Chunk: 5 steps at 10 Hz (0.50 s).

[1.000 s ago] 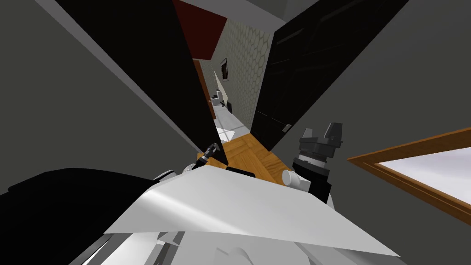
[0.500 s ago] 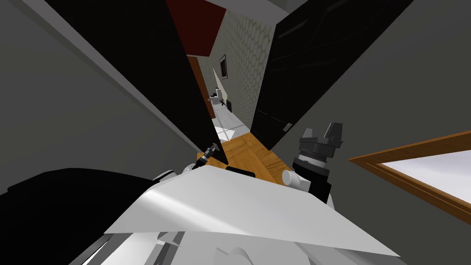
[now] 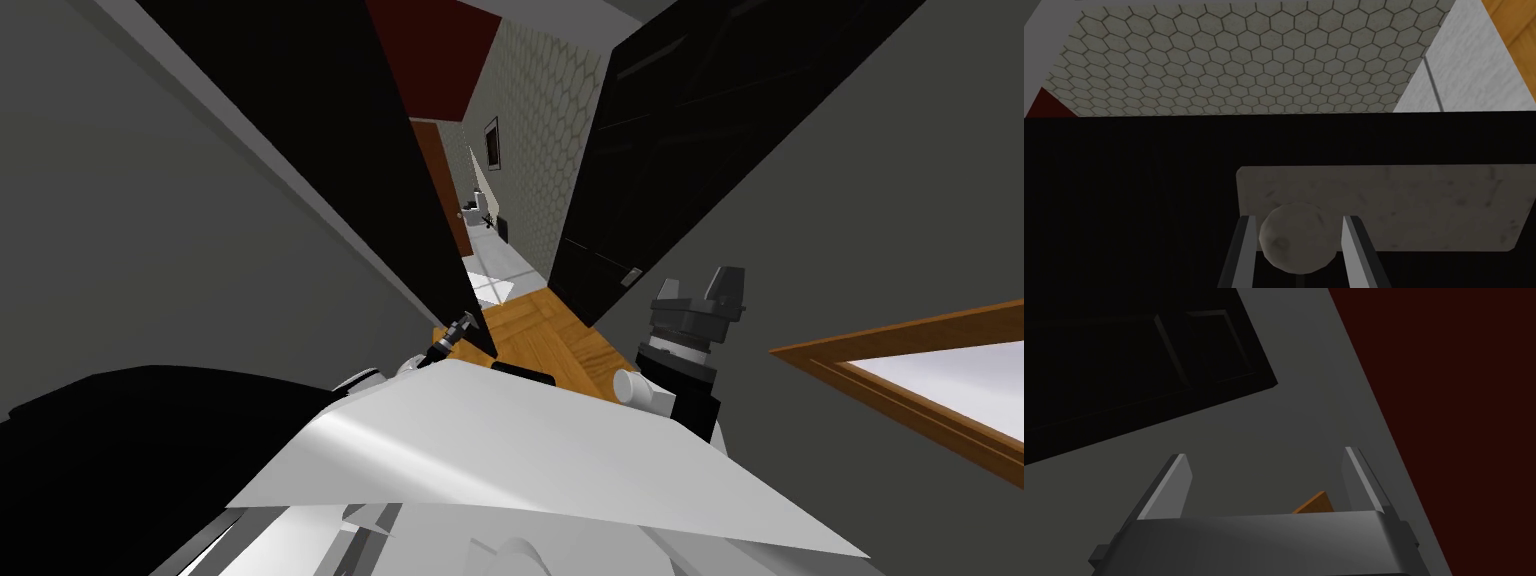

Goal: Pull the door open

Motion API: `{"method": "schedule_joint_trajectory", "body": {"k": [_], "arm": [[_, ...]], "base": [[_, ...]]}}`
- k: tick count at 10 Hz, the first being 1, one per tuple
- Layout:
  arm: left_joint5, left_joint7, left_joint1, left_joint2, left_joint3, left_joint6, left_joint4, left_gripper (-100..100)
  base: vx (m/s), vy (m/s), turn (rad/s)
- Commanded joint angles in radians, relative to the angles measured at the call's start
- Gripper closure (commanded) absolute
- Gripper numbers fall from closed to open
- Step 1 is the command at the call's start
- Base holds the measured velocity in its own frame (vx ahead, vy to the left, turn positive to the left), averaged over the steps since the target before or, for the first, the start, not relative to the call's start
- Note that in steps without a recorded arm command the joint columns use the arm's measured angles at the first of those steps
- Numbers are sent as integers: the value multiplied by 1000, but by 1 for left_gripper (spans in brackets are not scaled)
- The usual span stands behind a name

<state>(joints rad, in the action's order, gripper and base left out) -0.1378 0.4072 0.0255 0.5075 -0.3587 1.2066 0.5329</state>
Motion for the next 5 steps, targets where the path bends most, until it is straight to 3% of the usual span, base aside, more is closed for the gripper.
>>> {"method": "schedule_joint_trajectory", "body": {"k": [1, 4, 5], "arm": [[41, 15, 11, 3, -4, 16, 12, 100], [126, 45, 8, 6, -5, 59, 7, 100], [126, 45, 8, 6, -5, 59, 7, 100]], "base": [[-103, 55, 129], [-89, 67, 132], [-51, 57, 63]]}}
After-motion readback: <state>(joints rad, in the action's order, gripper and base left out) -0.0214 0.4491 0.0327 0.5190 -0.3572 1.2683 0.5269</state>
